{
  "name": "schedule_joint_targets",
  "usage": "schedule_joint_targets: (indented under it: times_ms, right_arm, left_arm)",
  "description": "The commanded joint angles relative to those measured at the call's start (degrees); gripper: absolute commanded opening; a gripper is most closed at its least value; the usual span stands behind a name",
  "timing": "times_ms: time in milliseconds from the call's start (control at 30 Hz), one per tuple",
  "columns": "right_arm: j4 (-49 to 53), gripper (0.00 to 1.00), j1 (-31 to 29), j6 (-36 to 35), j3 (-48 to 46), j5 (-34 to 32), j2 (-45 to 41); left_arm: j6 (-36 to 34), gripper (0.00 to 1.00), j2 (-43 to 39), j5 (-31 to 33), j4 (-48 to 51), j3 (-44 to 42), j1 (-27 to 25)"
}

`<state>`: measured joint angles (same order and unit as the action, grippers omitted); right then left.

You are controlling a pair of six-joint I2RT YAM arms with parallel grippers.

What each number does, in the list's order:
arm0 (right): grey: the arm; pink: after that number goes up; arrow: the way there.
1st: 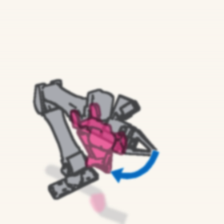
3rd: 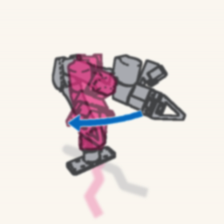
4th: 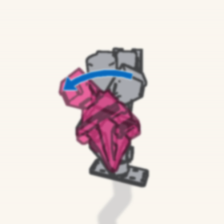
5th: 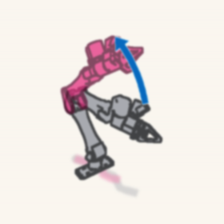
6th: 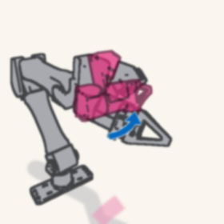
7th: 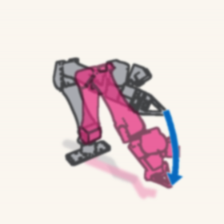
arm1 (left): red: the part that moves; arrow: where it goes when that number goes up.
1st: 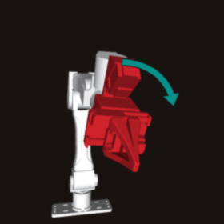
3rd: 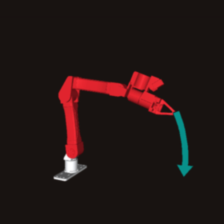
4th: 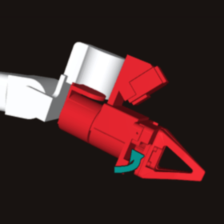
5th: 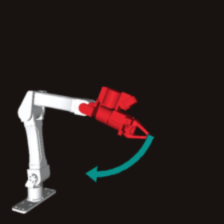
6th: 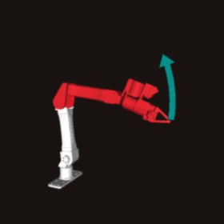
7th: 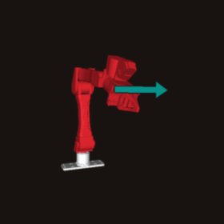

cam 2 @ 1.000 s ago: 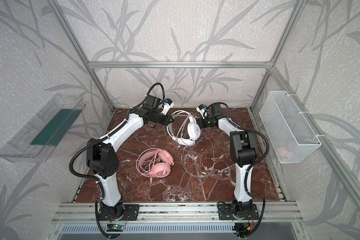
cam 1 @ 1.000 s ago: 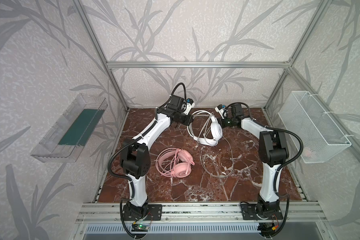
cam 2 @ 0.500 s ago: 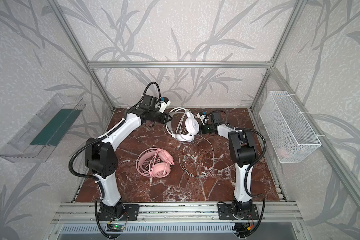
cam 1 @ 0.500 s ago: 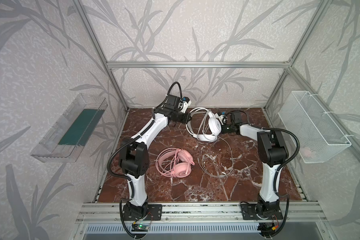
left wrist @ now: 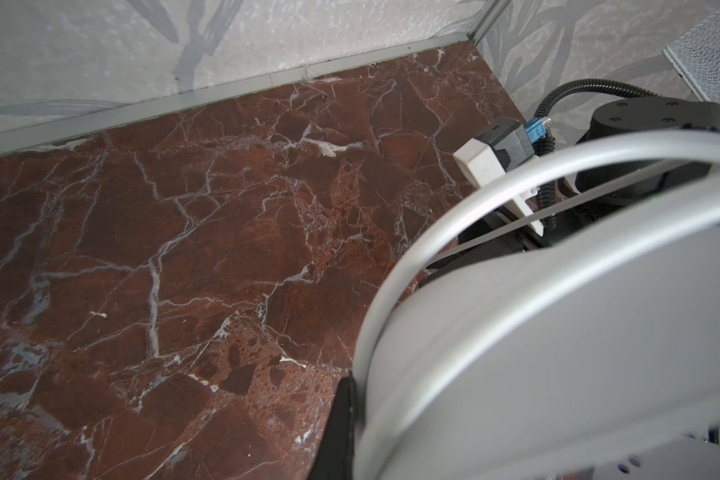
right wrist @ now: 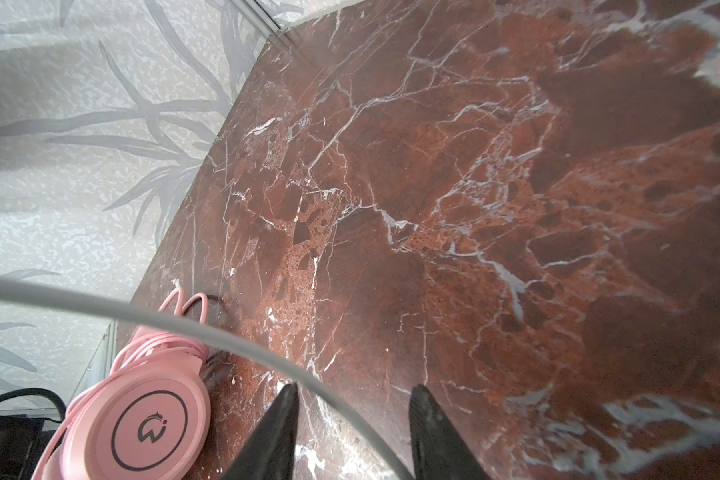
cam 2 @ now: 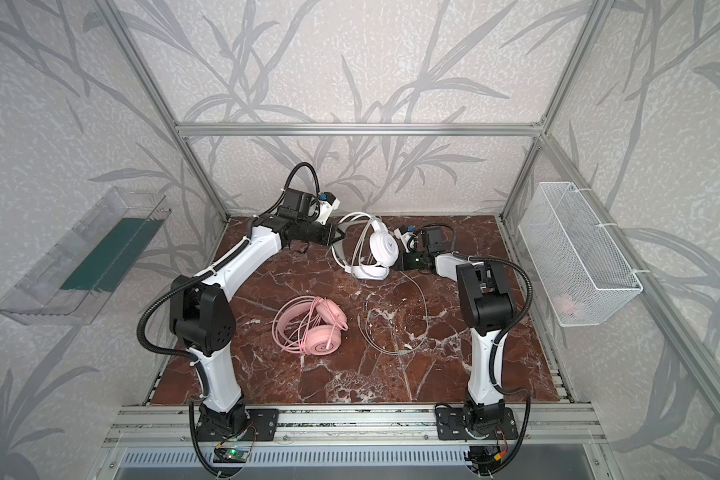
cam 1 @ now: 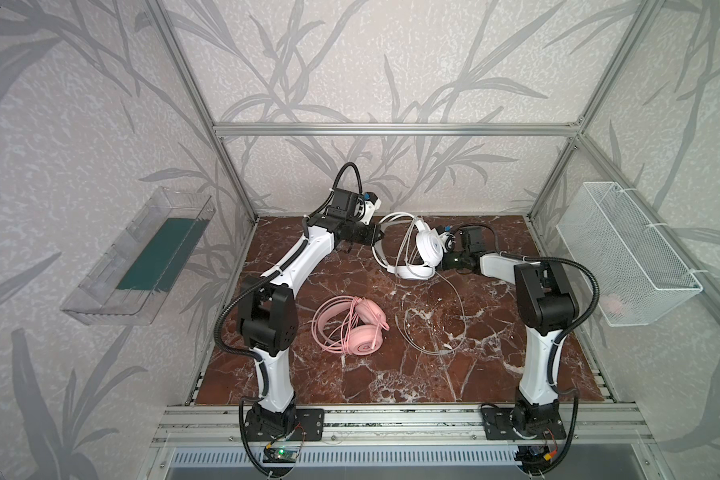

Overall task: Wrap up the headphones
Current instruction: 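Lower the right gripper back down to the white cable on the table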

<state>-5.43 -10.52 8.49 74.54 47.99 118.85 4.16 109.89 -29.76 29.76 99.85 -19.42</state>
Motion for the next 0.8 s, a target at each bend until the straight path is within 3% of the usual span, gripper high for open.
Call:
schedule_joint_targets:
  times_ms: [0, 167, 767]
  right_arm:
    - [-1.11, 0.48, -0.04, -3.17, -0.61, -1.67, -4.52]
    - [4.02, 0.48, -0.11, -4.91, 1.67, -0.39, -2.57]
    - [-0.02, 0.37, -1.54, -0.04, -5.53, 2.33, -0.87]
  left_arm:
    - [1.43, 0.00, -3.60, -2.83, -1.78, 0.87, 0.26]
    - [2.33, 0.00, -3.75, -3.16, -2.87, 0.77, 0.52]
    - [8.04, 0.00, -4.03, -4.82, -8.48, -0.17, 2.19]
